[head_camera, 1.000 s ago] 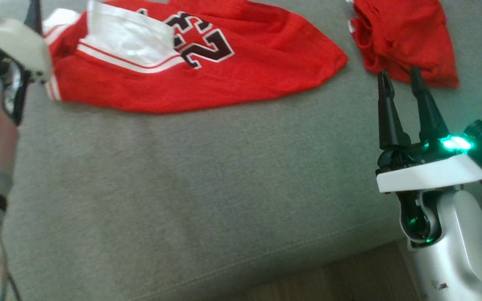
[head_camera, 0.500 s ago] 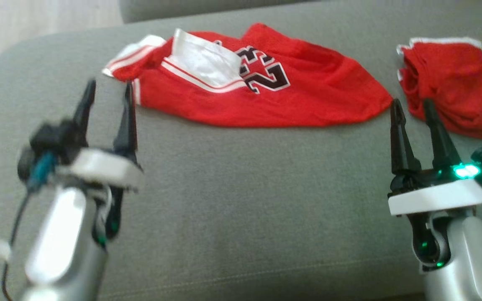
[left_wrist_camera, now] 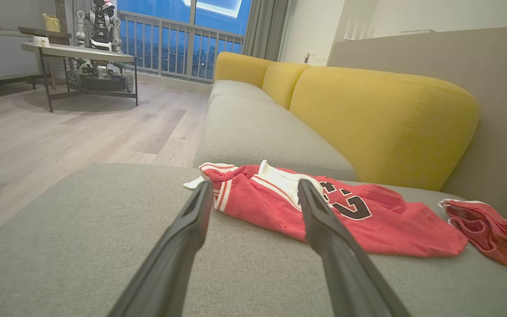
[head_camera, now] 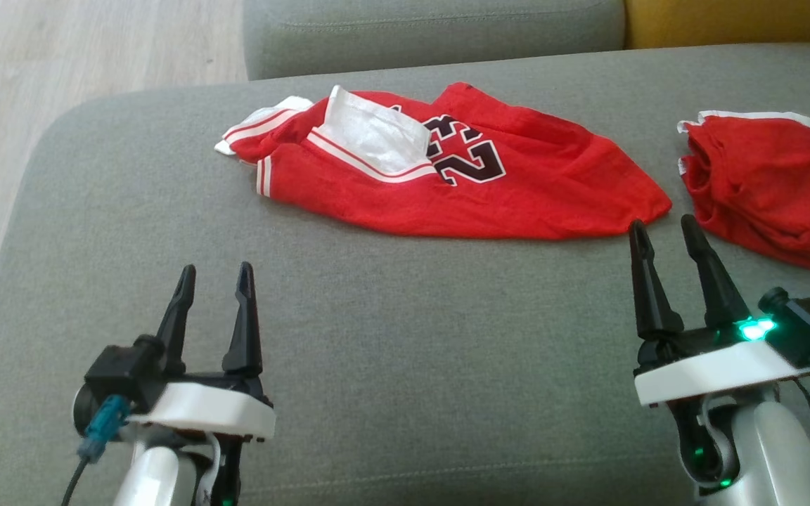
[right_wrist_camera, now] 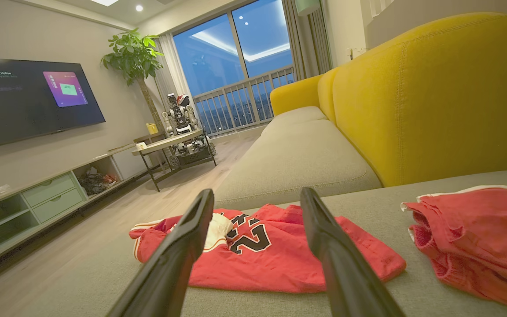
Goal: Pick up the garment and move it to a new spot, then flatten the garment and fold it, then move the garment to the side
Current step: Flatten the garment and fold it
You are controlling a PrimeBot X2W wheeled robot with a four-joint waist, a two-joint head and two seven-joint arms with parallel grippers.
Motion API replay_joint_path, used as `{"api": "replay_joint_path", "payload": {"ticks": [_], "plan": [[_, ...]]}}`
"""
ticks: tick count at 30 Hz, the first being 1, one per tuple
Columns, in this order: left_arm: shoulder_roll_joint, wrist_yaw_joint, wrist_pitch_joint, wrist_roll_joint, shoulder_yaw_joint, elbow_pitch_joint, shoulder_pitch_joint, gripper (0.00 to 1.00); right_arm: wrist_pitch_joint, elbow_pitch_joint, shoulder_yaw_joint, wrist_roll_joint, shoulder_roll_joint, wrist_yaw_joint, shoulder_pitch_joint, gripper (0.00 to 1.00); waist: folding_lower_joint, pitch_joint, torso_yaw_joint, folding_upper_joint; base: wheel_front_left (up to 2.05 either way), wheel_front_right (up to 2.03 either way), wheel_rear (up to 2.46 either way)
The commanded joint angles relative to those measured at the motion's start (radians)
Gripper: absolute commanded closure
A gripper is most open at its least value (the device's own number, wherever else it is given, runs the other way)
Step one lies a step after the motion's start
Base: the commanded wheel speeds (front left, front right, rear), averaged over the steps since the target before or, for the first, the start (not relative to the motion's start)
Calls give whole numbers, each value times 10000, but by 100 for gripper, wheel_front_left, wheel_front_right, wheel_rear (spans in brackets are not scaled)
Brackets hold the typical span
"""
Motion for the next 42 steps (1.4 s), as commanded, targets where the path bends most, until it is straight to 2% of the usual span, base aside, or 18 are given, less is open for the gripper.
{"api": "replay_joint_path", "payload": {"ticks": [1,8,10,14,19,24,32,37,42], "plan": [[-19,-79,-56,172,394,-218,-393,0,-110,-276,239,36,20,-2,-180,0,1,-11,-31,0,0,0,0],[64,-429,-56,562,394,435,-795,0,-84,-379,379,78,20,-2,-314,0,1,374,-318,0,0,0,0],[205,-332,103,726,415,901,-1187,0,-63,-433,443,101,20,-2,-412,0,1,662,-502,0,0,0,0],[608,-361,1126,962,381,1786,-2487,0,-32,-435,543,164,20,-2,-664,0,1,1317,-934,0,0,0,0],[1318,-985,2346,1129,228,2430,-4647,0,-126,-527,581,234,20,-2,-1155,0,1,2233,-1517,0,0,0,0],[1992,-1560,4016,711,25,3162,-6876,0,-257,-424,745,433,20,-2,-1763,0,1,2979,-2119,0,0,0,0],[3131,-1735,6122,-126,-681,4873,-9265,0,-392,-101,1271,1021,20,-2,-2475,0,1,3608,-3051,0,0,0,0],[3791,-1740,6381,-390,-1615,5502,-10034,0,-400,-203,1198,1289,20,-2,-2608,0,1,3820,-3379,0,0,0,0],[4145,-1741,5999,-89,-1996,6291,-10674,0,-402,-318,1168,1348,20,-2,-2580,0,1,4007,-3554,0,0,0,0]]}}
